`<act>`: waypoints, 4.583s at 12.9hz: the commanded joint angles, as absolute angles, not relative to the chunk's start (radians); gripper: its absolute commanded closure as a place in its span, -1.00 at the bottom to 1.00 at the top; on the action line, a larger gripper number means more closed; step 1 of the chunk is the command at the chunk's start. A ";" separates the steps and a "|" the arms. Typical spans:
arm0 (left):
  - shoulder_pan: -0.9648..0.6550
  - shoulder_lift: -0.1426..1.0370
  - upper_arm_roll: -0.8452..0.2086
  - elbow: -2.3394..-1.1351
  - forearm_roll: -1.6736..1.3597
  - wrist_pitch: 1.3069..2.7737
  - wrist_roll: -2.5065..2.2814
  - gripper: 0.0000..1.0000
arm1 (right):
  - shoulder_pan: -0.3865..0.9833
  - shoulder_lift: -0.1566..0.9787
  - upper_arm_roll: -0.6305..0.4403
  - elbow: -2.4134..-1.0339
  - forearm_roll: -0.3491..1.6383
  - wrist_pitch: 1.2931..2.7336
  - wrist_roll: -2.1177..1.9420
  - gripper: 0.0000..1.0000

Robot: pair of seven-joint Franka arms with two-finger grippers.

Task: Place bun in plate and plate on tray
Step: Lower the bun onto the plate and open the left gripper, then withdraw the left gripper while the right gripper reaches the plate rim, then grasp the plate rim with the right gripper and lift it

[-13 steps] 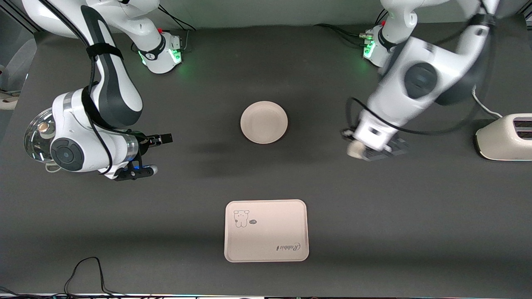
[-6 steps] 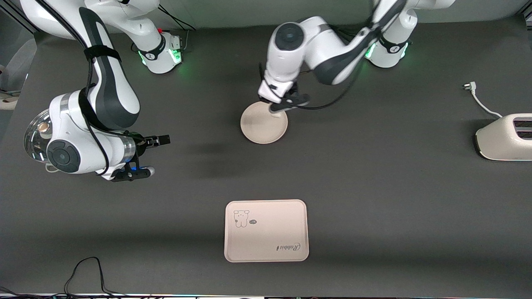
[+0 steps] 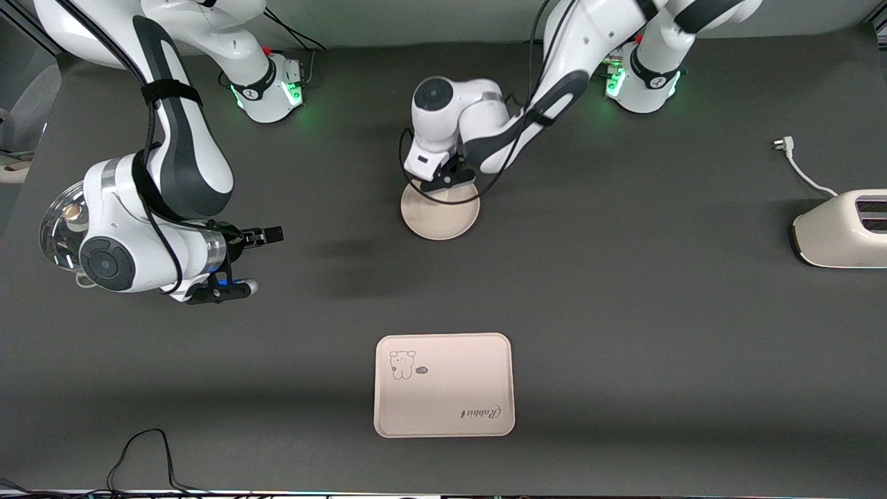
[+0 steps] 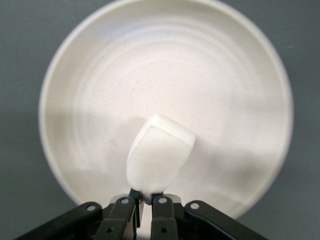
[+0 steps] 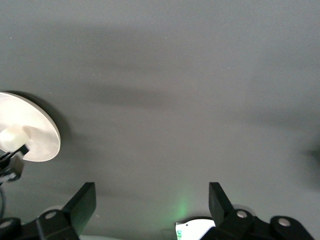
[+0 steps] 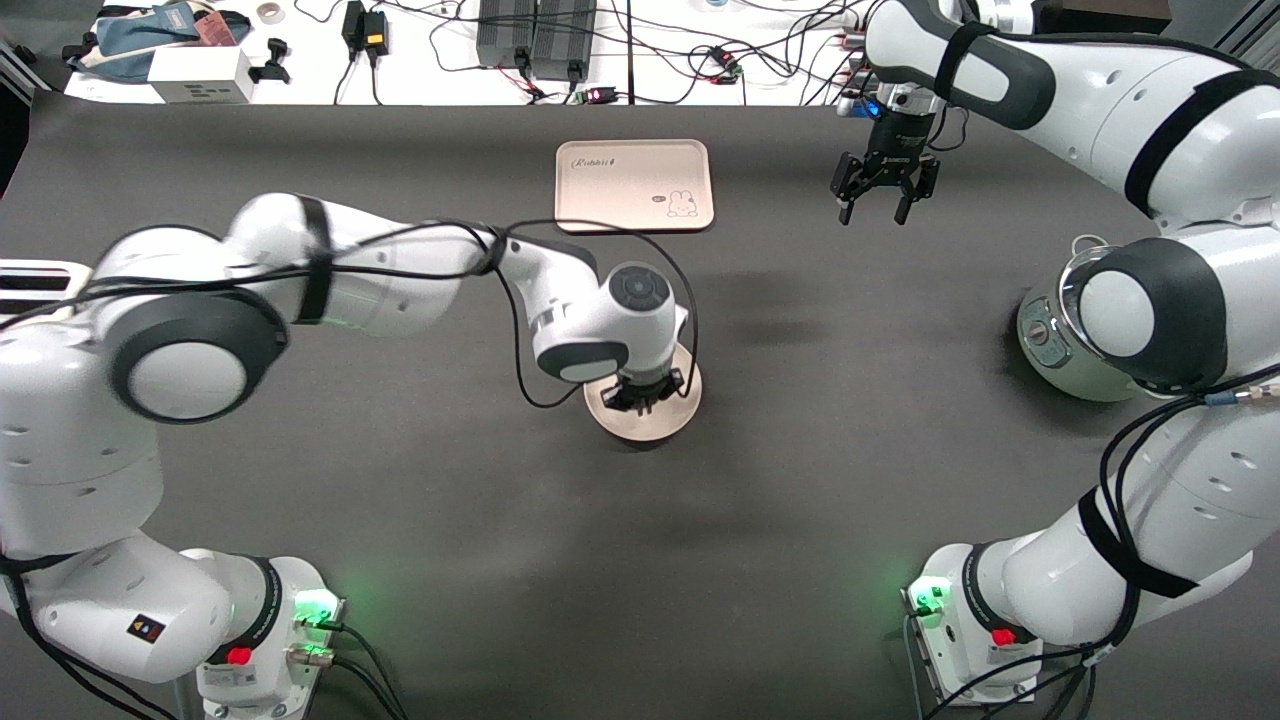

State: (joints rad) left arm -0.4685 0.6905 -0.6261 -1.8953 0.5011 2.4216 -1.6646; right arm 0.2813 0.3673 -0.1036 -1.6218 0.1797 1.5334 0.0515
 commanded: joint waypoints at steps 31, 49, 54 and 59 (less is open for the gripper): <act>0.011 0.190 -0.048 -1.408 0.036 1.565 -0.183 -1.00 | 0.781 0.500 -0.104 -2.029 0.407 2.318 0.515 -0.96; -0.092 -0.114 0.064 -1.783 0.022 1.694 -0.063 -1.00 | 0.868 0.446 -0.104 -2.140 0.408 2.388 0.592 0.07; -0.089 -0.106 0.064 -1.775 0.018 1.700 -0.054 -1.00 | 0.867 0.443 -0.104 -2.137 0.408 2.381 0.594 0.59; -0.086 -0.095 0.064 -1.767 0.018 1.698 -0.052 -1.00 | 0.851 0.422 -0.115 -2.129 0.408 2.353 0.588 1.00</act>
